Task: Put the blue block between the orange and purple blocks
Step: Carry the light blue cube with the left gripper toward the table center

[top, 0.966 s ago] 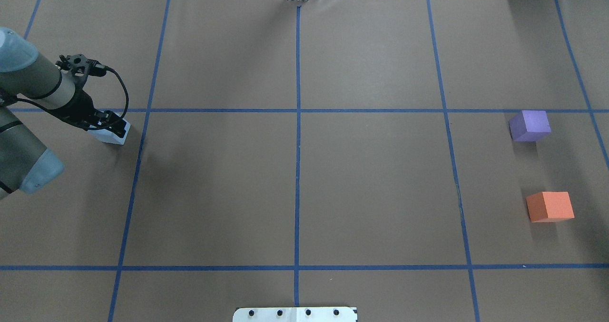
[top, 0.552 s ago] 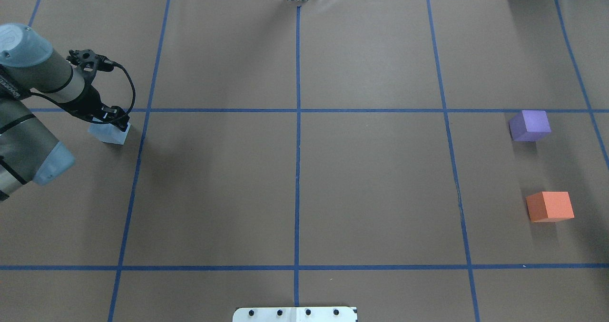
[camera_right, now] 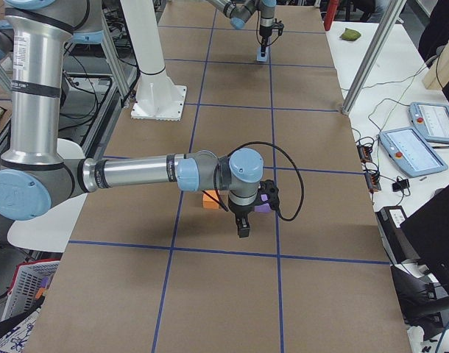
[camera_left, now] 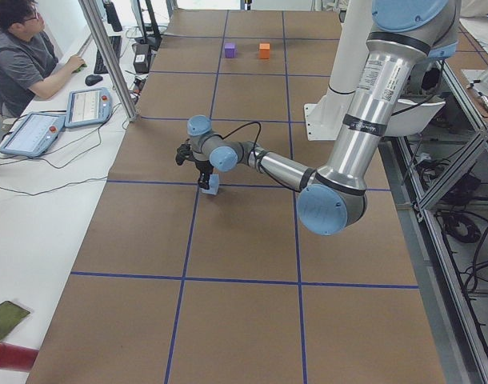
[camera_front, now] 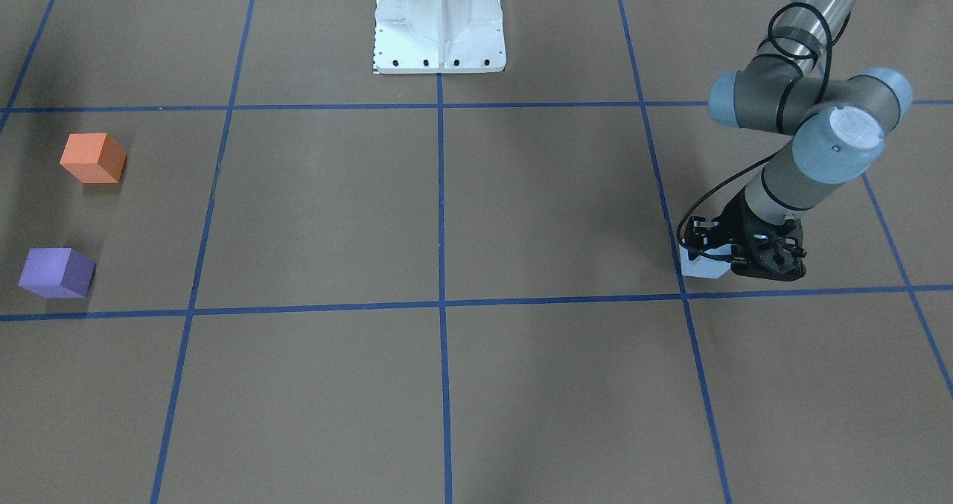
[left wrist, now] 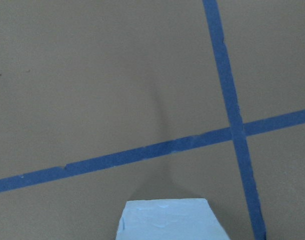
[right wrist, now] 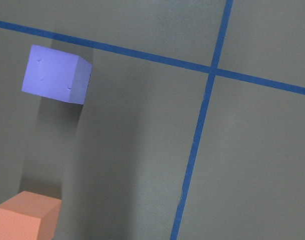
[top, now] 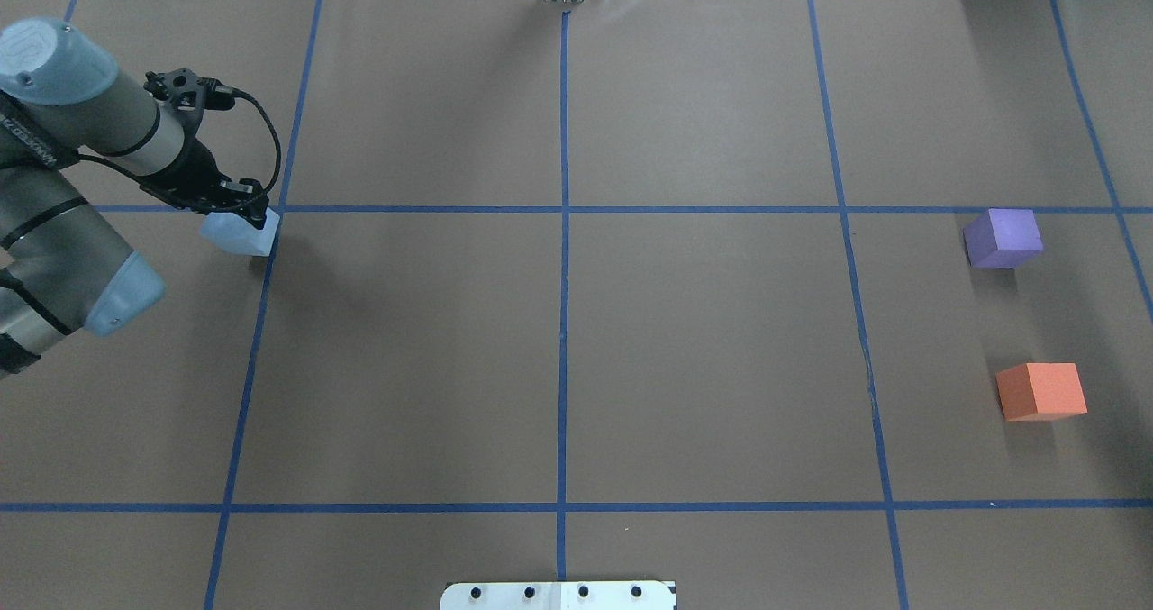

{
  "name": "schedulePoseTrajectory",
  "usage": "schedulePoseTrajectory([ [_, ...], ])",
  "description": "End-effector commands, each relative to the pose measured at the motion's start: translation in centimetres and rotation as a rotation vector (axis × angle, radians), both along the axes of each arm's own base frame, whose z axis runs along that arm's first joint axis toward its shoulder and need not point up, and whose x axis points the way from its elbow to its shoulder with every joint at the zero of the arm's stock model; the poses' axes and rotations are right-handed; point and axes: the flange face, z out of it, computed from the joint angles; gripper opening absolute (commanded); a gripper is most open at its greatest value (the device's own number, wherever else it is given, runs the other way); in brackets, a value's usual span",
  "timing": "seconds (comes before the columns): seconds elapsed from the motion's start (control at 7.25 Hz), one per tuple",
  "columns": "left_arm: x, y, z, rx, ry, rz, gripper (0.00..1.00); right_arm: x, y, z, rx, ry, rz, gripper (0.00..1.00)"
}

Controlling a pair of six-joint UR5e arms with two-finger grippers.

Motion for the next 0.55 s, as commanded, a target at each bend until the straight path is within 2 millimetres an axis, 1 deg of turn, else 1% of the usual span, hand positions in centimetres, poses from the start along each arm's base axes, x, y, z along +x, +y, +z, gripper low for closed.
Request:
schedulePoseTrajectory([
  [0.0, 8.6, 1.8, -9.5, -0.108, 0.097, -0.064, 0.34, 0.0, 0.0, -0.1, 0.002, 0.0, 0.0, 1.0],
  [0.14, 11.3, 2.5, -13.5, -0.134, 0.13, -0.101, 0.34, 0.0, 0.0, -0.1, 0.002, 0.0, 0.0, 1.0],
  [0.28, 15.2, 4.6, -17.2, -0.182, 0.125, -0.142, 0.34, 0.0, 0.0, 0.0, 0.0, 0.0, 0.0, 1.0],
  [0.41, 18.8, 6.5, -22.0, -0.191, 0.07, -0.159, 0.34, 0.0, 0.0, 0.0, 0.0, 0.0, 0.0, 1.0],
])
